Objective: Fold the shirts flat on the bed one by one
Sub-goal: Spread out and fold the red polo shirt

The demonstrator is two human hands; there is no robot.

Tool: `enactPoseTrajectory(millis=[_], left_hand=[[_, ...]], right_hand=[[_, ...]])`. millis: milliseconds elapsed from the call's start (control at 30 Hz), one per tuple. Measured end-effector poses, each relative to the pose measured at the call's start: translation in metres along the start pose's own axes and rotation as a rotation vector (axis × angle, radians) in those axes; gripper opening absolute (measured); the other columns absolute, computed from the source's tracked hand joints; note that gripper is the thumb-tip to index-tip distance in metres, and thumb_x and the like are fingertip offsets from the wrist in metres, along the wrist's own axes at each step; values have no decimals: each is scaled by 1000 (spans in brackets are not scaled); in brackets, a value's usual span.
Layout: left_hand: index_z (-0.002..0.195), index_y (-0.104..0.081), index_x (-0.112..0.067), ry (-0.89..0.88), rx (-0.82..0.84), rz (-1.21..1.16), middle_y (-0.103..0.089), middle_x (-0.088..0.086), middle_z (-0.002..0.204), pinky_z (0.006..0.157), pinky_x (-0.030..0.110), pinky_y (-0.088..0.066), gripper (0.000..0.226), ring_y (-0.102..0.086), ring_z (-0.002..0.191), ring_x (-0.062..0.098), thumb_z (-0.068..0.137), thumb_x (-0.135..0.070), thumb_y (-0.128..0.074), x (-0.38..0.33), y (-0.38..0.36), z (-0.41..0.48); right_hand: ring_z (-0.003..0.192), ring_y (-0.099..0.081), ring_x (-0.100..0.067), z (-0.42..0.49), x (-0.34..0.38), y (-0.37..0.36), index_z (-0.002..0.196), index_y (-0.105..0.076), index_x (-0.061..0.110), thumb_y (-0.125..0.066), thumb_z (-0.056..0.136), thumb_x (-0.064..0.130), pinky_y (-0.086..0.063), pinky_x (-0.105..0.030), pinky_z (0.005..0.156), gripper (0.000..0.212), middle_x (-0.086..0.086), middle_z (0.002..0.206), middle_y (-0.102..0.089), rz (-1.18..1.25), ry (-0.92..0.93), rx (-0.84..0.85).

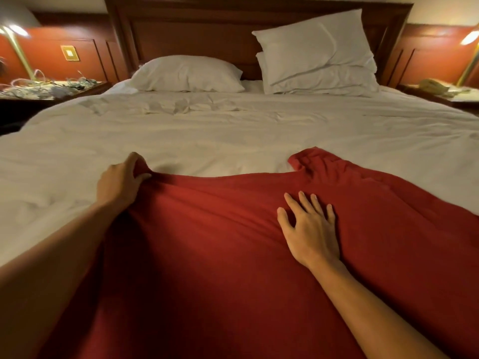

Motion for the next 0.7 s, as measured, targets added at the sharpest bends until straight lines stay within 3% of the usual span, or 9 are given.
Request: enactPoseTrajectory(millis=[133, 233, 333, 433, 500, 567, 633, 700], left_hand=[[146, -34, -24, 199, 162, -121, -57, 20, 135, 97, 50, -43, 75, -54, 122, 42, 88, -61, -62, 2, -8, -13], [154, -17, -30, 291, 282, -126, -53, 23, 140, 102, 47, -42, 100, -53, 126, 42, 77, -74, -63, 8, 11, -37], [156, -12, -33, 400, 367, -224, -53, 24, 140, 101, 43, -42, 118, -53, 126, 42, 64, -73, -74, 16, 39, -82], [157, -15, -29, 430, 455, -324, -45, 19, 150, 108, 43, -39, 128, -46, 134, 39, 57, -56, -90, 18, 59, -119], [157, -20, -23, 399, 512, -327, -48, 17, 147, 106, 39, -40, 124, -48, 132, 35, 60, -34, -96, 17, 67, -141], [151, -34, -18, 355, 413, -270, -61, 22, 127, 94, 37, -46, 101, -59, 116, 36, 68, -19, -92, 23, 82, -157], [144, -44, -17, 346, 249, -216, -67, 25, 105, 85, 41, -48, 79, -63, 102, 40, 76, -19, -85, 32, 102, -171], [146, -40, -20, 375, 247, -188, -66, 25, 109, 83, 42, -47, 75, -62, 104, 42, 83, -32, -79, 34, 116, -187]], right_hand=[[153, -13, -22, 3, -3, -6, 155, -22, 38, -4, 91, 67, -5, -49, 123, 72, 1, 163, -24, -39, -3, 55], [153, -8, -23, 6, -3, -9, 157, -14, 38, -5, 93, 66, -3, -50, 123, 70, 1, 165, -17, -74, -8, 150], [154, 0, -23, 3, 1, -4, 158, -4, 35, -9, 98, 65, 2, -49, 123, 67, 0, 167, -6, -69, -4, 281], [154, 4, -23, -17, 4, 4, 158, 4, 31, -9, 100, 63, 4, -47, 123, 67, -2, 167, 1, -91, 40, 395], [153, 6, -22, -42, 4, 11, 158, 7, 32, -8, 100, 62, 5, -46, 123, 67, -2, 167, 4, -99, 73, 434], [153, 8, -20, -76, 4, 21, 157, 9, 34, -8, 99, 63, 7, -43, 123, 67, -1, 167, 7, -89, 104, 458], [153, 8, -18, -114, 5, 33, 157, 8, 35, -10, 99, 64, 7, -41, 122, 67, 0, 167, 7, -71, 127, 463], [153, 7, -18, -151, 9, 50, 157, 5, 37, -14, 98, 66, 5, -40, 123, 68, 1, 167, 4, -34, 142, 461]])
Point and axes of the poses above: each hand's wrist, its own z-axis towards the middle knuckle, its own y-axis out of the back of the hand, x = y × z, the point moved 6 cm from there along z, towards the middle knuckle
